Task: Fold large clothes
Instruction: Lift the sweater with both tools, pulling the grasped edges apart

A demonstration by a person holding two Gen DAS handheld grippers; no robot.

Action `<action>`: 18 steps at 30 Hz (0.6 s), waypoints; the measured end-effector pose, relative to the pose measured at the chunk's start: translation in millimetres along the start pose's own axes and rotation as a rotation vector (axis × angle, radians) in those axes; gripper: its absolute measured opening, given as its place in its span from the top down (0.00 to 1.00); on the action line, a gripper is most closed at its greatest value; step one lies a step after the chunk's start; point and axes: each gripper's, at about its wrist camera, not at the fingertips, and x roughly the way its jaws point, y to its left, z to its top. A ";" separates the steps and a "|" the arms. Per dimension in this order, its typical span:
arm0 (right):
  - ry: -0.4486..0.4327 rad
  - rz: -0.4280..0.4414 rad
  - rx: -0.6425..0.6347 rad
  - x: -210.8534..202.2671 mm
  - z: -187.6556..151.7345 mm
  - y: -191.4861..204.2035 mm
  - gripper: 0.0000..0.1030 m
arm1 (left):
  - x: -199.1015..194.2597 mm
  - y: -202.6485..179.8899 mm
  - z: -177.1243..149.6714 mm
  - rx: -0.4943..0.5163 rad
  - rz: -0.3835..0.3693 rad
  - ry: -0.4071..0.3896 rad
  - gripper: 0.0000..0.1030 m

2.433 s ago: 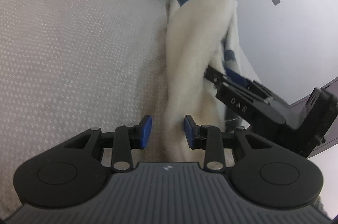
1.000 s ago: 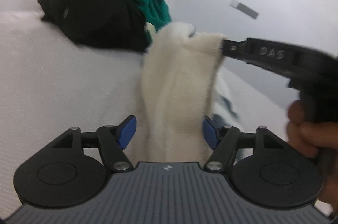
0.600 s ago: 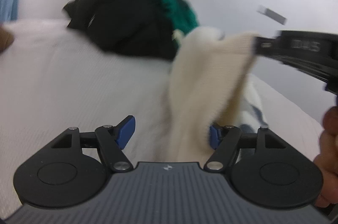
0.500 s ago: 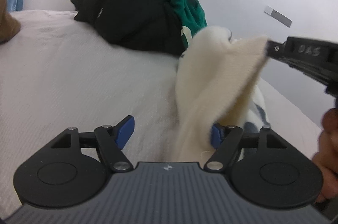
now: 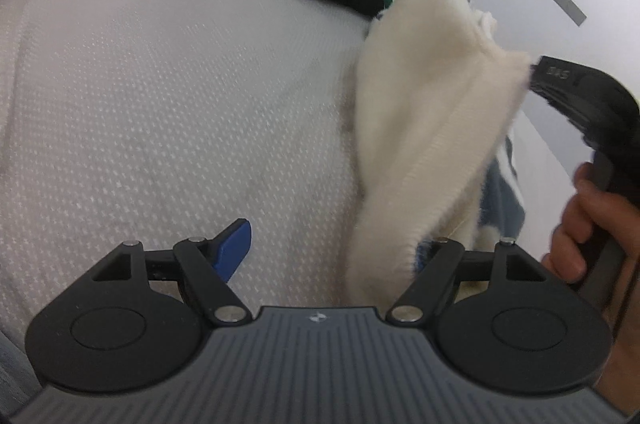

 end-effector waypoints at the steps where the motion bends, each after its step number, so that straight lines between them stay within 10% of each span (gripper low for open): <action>1: 0.016 0.012 0.010 4.1 -2.0 -1.2 0.93 | 2.2 -1.8 0.6 0.003 0.000 0.005 0.25; 18: 0.312 0.289 -0.104 62.2 -25.4 11.3 0.75 | 27.4 -3.7 -7.1 -0.014 -0.028 0.090 0.60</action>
